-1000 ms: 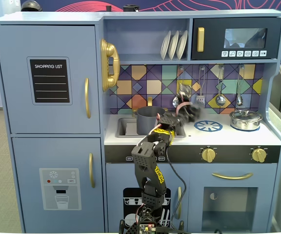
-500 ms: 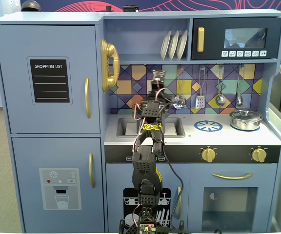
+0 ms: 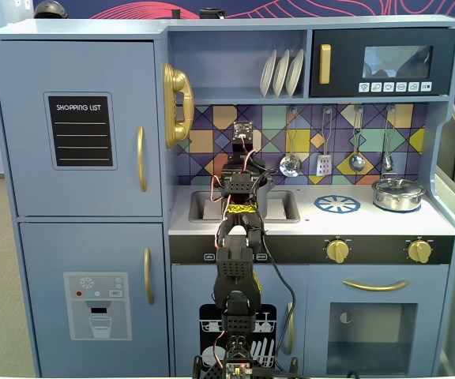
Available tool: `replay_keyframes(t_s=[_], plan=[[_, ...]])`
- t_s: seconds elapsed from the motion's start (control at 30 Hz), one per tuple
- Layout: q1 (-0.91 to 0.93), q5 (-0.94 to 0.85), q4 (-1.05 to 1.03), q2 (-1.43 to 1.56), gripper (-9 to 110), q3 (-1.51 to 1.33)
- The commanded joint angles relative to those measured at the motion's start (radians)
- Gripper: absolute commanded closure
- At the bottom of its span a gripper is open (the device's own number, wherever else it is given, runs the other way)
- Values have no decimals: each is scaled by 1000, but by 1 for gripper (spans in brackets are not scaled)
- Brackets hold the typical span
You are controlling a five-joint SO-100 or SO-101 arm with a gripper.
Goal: Pick up the lid from the counter and put it on the gray recipient
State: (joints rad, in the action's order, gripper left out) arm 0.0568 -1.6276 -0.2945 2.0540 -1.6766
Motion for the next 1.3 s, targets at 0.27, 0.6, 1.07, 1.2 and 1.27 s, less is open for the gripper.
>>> replay_keyframes(t_s=[0.27, 0.6, 1.07, 1.2, 1.27], plan=[[-14, -5, 66, -51, 102, 9], [-25, 11, 87, -64, 102, -23], [-38, 12, 64, -12, 102, -81], [-48, 3, 12, 25, 97, -92], [-49, 34, -61, 63, 84, -95]])
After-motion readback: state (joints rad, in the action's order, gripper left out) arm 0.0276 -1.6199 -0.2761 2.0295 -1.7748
